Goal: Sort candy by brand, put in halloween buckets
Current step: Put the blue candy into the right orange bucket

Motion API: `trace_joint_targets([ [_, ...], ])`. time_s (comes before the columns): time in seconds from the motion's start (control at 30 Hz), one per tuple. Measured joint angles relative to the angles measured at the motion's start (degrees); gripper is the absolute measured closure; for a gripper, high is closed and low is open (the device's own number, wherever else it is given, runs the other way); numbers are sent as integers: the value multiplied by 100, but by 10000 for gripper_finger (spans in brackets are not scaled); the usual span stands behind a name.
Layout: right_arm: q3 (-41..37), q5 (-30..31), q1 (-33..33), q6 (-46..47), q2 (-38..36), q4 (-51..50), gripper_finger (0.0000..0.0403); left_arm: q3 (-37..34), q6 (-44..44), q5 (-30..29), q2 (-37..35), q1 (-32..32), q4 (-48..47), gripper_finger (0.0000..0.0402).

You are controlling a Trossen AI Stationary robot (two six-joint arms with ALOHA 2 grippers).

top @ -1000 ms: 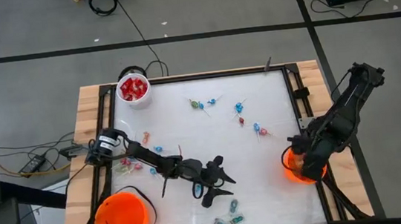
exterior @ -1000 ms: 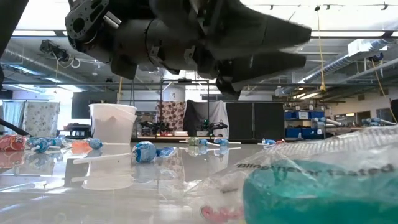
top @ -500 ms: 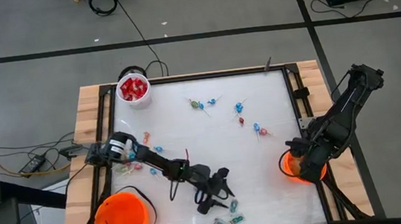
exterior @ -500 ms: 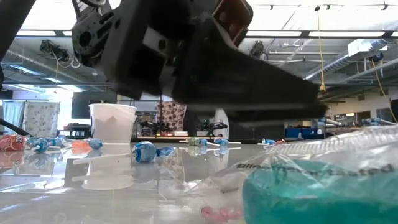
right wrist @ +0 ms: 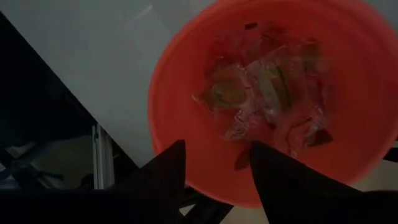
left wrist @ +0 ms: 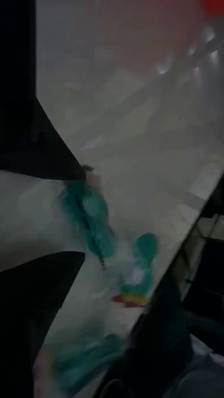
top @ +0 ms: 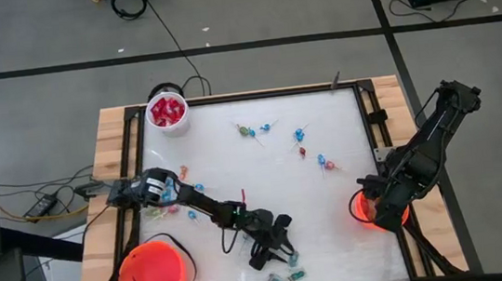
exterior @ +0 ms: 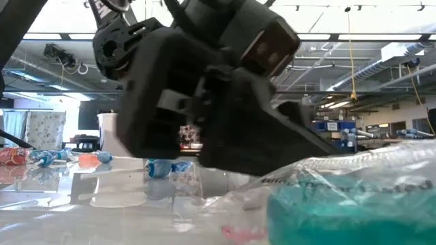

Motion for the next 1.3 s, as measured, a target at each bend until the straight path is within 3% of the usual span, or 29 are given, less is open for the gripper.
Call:
trace_joint_targets([
  [0.17, 0, 11, 0, 5, 3, 52, 214, 230, -3, -1, 178, 0, 0, 237],
  [0.37, 0, 442, 0, 49, 18, 103, 215, 259, -25, -36, 183, 16, 19, 369],
  [0.43, 0, 800, 0, 181, 20, 137, 215, 259, -152, -91, 181, 23, 71, 390],
  [0.63, 0, 1927, 0, 350, 110, 751, 215, 256, -897, -433, 180, 118, 643, 397],
  [0.87, 0, 3455, -2, -1485, 675, 2542, 215, 252, -2267, -370, 179, 403, 1576, 399],
  [1.1, 0, 3659, -2, -3515, 1627, 4165, 215, 250, -3160, 21, 176, 654, 2483, 400],
  [1.3, -2, 4126, -45, -3966, 2087, 4479, 215, 250, -3485, 316, 174, 734, 2873, 400],
])
